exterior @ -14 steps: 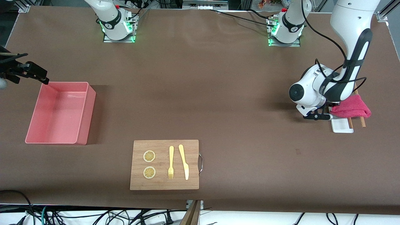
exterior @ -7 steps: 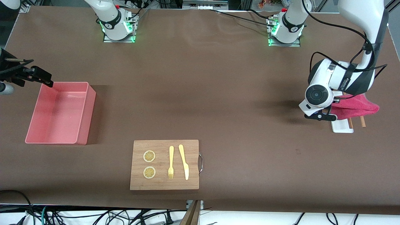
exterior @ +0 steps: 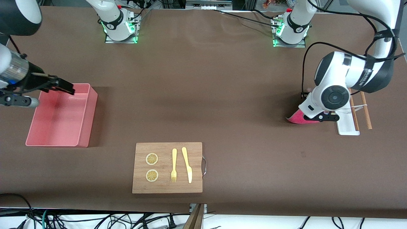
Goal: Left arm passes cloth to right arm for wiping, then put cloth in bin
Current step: 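Lift the cloth with the left gripper while the right gripper approaches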
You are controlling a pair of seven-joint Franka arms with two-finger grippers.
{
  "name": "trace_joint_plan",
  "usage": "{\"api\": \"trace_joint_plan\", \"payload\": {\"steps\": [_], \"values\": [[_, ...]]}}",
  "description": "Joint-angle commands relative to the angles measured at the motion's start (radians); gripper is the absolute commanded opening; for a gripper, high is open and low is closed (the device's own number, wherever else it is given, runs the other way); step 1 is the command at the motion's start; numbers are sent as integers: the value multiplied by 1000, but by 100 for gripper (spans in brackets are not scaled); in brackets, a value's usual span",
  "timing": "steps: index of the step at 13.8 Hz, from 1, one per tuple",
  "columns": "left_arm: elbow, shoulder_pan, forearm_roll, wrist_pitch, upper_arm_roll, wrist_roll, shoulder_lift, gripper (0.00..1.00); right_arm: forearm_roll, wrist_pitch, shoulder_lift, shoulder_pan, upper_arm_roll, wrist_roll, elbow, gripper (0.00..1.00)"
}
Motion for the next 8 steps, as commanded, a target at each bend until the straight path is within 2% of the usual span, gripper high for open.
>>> {"api": "trace_joint_plan", "payload": {"steps": [1, 4, 6, 8], "values": [[152, -4, -165, -81, 1, 17, 14, 0, 72, 63, 67, 0, 45, 196, 1, 99], [232, 2, -372, -98, 1, -45, 14, 0, 182, 172, 153, 26, 96, 453, 1, 99], [273, -46, -462, -97, -3, -212, 15, 0, 208, 262, 199, 43, 140, 609, 1, 99], [334, -105, -538, -89, -4, -337, 56, 0, 211, 360, 244, 69, 165, 734, 1, 99]]}}
